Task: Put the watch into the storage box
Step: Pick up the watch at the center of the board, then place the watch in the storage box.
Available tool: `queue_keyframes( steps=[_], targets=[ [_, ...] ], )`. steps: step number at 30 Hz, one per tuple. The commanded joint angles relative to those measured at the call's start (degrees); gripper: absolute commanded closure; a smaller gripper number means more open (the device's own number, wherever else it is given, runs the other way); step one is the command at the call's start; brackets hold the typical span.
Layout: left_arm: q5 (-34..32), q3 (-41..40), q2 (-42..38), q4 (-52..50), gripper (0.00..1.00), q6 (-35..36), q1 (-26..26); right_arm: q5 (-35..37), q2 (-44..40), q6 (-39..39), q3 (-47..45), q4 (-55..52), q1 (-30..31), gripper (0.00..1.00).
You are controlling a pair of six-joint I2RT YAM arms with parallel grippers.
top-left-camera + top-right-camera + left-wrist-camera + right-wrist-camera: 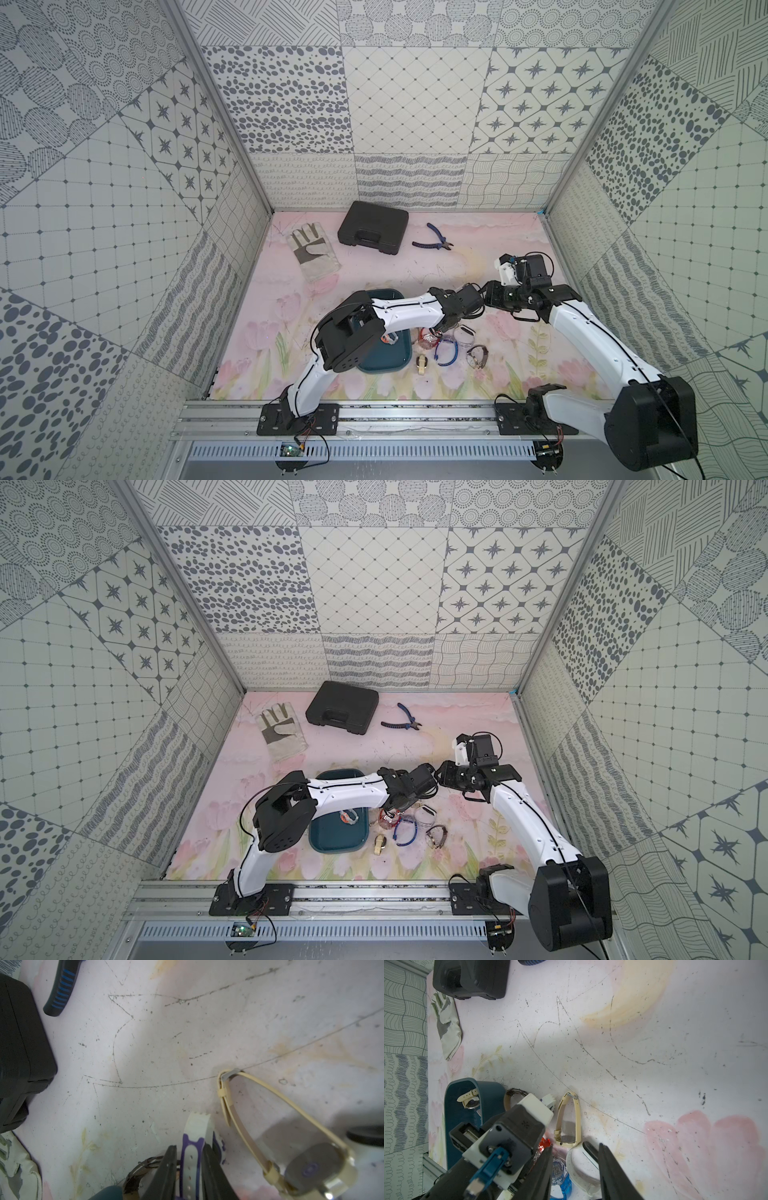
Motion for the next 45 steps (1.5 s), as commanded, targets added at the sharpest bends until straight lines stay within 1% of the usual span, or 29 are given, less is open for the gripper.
queue_keyframes(
  steps=[1,6,14,17,20,21,27,30,32,34,36,41,45],
  targets=[
    [-3.20,0.25,0.41,0.21,0.79,1.29,0.21,-1.26,-1.36,-0.96,-0.49,2.16,-0.17,0.59],
    [-3.77,0.25,-0.18,0.51,0.84,1.83,0.48,-1.51,-1.35,-1.04,-0.65,2.41,-0.17,0.58],
    [0.27,-0.41,-1.96,1.53,0.93,0.54,2.21,-2.20,-0.78,-1.30,-0.76,2.77,-0.14,0.58],
    [4.08,-1.27,-4.60,2.21,0.96,-1.32,3.44,-1.96,-0.86,-1.39,-0.71,2.70,-0.13,0.57],
    [10.33,-2.72,-9.05,2.73,0.97,-4.79,5.47,-1.87,-1.29,-1.28,-0.75,2.77,-0.10,0.57],
    [13.35,-3.68,-11.04,3.17,0.98,-6.50,6.51,-1.87,-1.37,-1.30,-0.76,2.77,-0.09,0.57],
    [27.23,-12.54,-24.02,5.86,0.97,-16.11,12.29,-2.48,-0.82,-1.48,-0.51,2.86,-0.10,0.57],
    [31.14,-19.73,-31.40,5.67,0.95,-21.53,15.75,-3.27,-0.78,-1.74,-0.64,3.03,-0.09,0.56],
    [33.95,-25.61,-36.78,5.79,0.95,-25.43,19.02,-3.45,-0.47,-1.83,-0.77,3.34,-0.09,0.56],
    [35.01,-31.20,-42.42,5.39,0.95,-27.52,21.41,-3.72,-0.18,-1.89,-0.56,3.39,-0.02,0.56],
    [34.22,-35.19,-46.81,2.95,0.94,-27.50,22.54,-4.01,-0.24,-2.00,-0.47,3.39,0.07,0.56],
    [33.12,-41.50,-51.85,-0.90,0.96,-27.53,22.68,-4.11,-0.31,-2.00,-0.46,3.41,0.30,0.56],
    [32.21,-45.21,-53.32,-1.79,0.96,-28.41,23.01,-3.91,-0.40,-2.17,-0.50,3.12,1.18,0.56]
  ],
)
